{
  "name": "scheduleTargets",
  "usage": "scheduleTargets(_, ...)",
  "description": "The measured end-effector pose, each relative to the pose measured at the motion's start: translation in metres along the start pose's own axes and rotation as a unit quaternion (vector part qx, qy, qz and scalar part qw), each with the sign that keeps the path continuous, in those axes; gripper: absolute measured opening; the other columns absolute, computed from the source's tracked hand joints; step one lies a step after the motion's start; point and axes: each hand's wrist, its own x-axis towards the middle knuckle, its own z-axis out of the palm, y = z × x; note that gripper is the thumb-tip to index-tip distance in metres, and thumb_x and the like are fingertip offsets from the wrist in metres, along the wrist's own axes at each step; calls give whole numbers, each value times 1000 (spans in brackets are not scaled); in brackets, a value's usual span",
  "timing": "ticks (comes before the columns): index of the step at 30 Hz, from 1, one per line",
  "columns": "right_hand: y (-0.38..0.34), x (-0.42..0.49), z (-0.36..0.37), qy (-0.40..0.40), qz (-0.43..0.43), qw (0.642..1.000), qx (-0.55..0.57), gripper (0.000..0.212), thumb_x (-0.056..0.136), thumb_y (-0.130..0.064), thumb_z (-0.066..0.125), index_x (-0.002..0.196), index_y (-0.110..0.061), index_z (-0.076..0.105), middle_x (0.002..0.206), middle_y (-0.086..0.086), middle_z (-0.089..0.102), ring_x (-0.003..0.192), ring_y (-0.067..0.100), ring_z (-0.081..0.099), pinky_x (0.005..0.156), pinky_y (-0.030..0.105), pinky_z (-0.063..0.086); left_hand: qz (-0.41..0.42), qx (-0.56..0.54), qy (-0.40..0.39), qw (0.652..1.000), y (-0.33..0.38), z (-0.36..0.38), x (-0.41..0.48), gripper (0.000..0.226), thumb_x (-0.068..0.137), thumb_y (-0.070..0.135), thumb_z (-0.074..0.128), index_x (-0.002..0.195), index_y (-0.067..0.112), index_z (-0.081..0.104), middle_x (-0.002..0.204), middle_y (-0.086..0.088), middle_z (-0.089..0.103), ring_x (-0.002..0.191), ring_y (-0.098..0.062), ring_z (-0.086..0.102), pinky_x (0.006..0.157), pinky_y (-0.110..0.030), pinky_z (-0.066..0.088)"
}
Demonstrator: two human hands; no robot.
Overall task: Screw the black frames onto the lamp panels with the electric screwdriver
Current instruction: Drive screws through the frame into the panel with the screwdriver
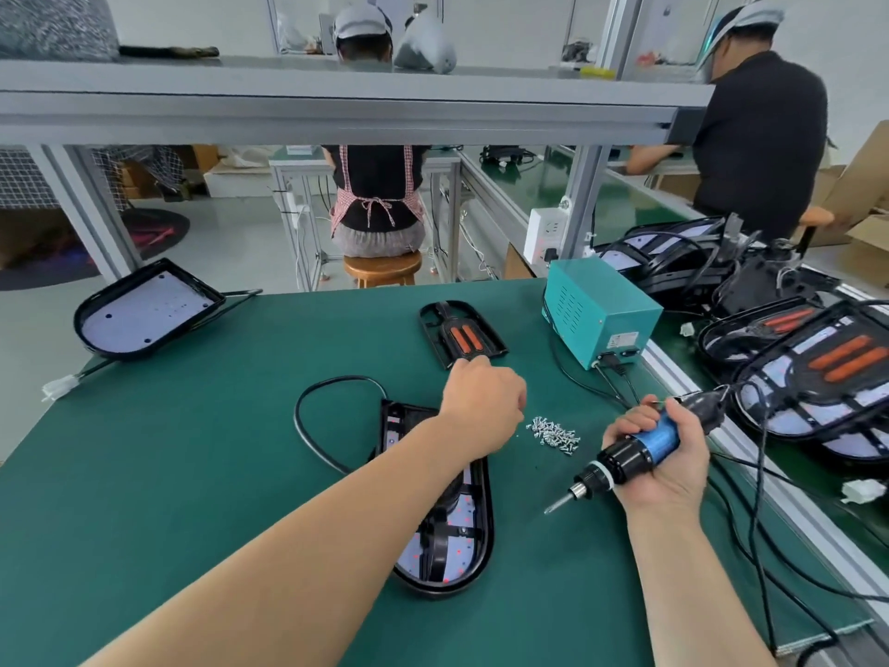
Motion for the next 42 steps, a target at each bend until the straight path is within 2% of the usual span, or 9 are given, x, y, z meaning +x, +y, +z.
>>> scheduleTargets(7, 2, 2, 2, 3, 9, 1000, -11, 11, 91, -22, 63, 83, -14, 62, 69, -8, 53, 54, 4, 53, 54, 17, 50, 9, -1, -92, 996, 15, 19, 40, 10, 91, 24, 66, 95, 18, 73, 91, 1, 71, 88, -25, 62, 77, -34, 36)
scheduleTargets(11, 2, 3, 2, 7, 10, 1000, -9, 11, 91, -21, 63, 84, -14, 61, 68, -8, 53, 53, 4, 53, 54, 17, 50, -2, -13, -110, 994, 17, 19, 44, 32, 84, 0, 59, 61, 15, 41, 60, 0, 41, 61, -22, 39, 60, -32, 29)
scheduleTargets(18, 1, 3, 0, 1, 15, 1000, -5, 10, 89, -20, 66, 83, -13, 63, 69, -7, 54, 53, 5, 53, 54, 18, 51, 20, 1, -138, 990, 22, 15, 32, 36, 80, -16, 52, 62, 9, 34, 64, -5, 36, 57, -20, 32, 52, -31, 22)
scheduleTargets(23, -1, 4, -2, 2, 19, 1000, 5, 9, 88, -20, 67, 85, -12, 63, 70, -7, 54, 54, 5, 54, 55, 18, 51, 0, -151, -115, 982, 17, -3, 19, 22, 91, -1, 52, 90, 11, 70, 91, -10, 63, 80, -30, 52, 75, -33, 49)
scheduleTargets(25, -1, 3, -1, 0, 22, 1000, 14, 11, 82, -19, 71, 86, -12, 63, 70, -7, 55, 54, 5, 54, 55, 18, 51, -21, -268, -84, 959, 9, -16, 4, 24, 94, 7, 54, 99, 13, 77, 98, -3, 69, 81, -19, 58, 75, -25, 51)
scheduleTargets(31, 2, -13, 16, 18, 1, 999, 31, 10, 85, -18, 67, 90, -12, 61, 72, -8, 54, 55, 4, 53, 54, 17, 50, -130, -597, -4, 791, -14, -32, -70, 13, 91, 11, 68, 81, 16, 75, 71, 4, 67, 65, -14, 45, 62, -25, 38)
scheduleTargets(35, 9, -34, 50, 15, -37, 999, 26, 9, 91, -18, 64, 85, -13, 60, 70, -8, 54, 53, 4, 53, 54, 18, 49, -187, -740, -29, 645, -23, -31, -113, 12, 93, -2, 64, 88, 5, 72, 80, -8, 73, 64, -9, 61, 64, -20, 50)
scheduleTargets(38, 15, -54, 84, -14, -64, 998, 14, 12, 92, -18, 63, 82, -14, 58, 68, -8, 54, 52, 5, 52, 54, 18, 48, -218, -828, -37, 515, -21, -32, -135, 21, 88, -10, 63, 77, 4, 75, 83, -17, 73, 66, -15, 64, 61, -21, 55)
scheduleTargets(42, 25, -79, 117, -47, -114, 992, -35, 14, 93, -16, 61, 80, -14, 56, 66, -6, 54, 52, 6, 51, 54, 19, 46, -229, -888, -31, 398, -15, -38, -152, 11, 71, -4, 69, 73, 4, 77, 83, -18, 72, 65, -17, 64, 58, -24, 56)
